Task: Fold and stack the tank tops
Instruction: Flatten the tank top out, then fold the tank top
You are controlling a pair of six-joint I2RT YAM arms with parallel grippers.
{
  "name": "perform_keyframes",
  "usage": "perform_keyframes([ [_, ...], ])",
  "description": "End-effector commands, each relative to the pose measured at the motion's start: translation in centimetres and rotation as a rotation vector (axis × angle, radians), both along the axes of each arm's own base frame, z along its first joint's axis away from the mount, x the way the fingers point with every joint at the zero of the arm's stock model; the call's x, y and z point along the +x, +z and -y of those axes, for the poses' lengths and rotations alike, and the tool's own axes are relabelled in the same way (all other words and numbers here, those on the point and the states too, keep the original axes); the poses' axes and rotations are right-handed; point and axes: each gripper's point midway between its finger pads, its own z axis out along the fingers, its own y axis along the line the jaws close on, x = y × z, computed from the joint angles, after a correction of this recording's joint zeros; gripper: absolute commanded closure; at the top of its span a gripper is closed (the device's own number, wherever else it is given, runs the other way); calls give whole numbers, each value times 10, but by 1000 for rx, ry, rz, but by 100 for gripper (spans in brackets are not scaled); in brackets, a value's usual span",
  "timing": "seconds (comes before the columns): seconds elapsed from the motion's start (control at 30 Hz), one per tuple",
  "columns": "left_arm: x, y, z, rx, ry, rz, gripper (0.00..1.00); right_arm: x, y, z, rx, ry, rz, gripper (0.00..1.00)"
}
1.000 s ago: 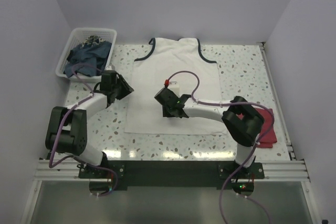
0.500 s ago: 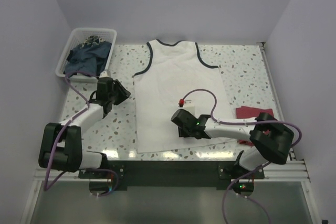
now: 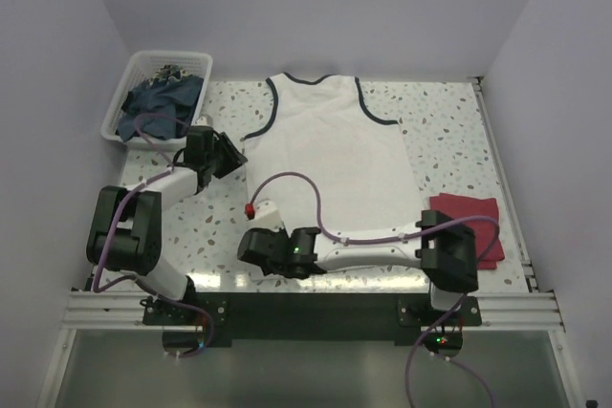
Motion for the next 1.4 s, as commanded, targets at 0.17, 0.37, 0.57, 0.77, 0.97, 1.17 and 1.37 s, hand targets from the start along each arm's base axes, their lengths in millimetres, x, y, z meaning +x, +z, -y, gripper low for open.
perform_keyframes([
  [0.17,37,46,-14,27,28,125,53,-32,-31,-62,-109,105,39,58],
  [0.37,40,55,-22,13,36,142,52,-36,-31,-73,-117,114,64,58],
  [0.57,41,55,-23,5,36,141,53,-38,-45,-79,-152,122,61,58],
  [0.77,42,50,-23,4,35,134,53,-43,-65,-73,-187,125,36,60],
  [0.97,39,41,-19,-20,19,131,53,-49,-52,-63,-131,150,17,95],
  [1.17,37,24,-8,-51,-33,115,52,-56,-26,-37,-17,172,-3,100],
  [1.37,46,6,-4,-54,-48,85,51,-63,-1,-26,88,161,-41,100],
])
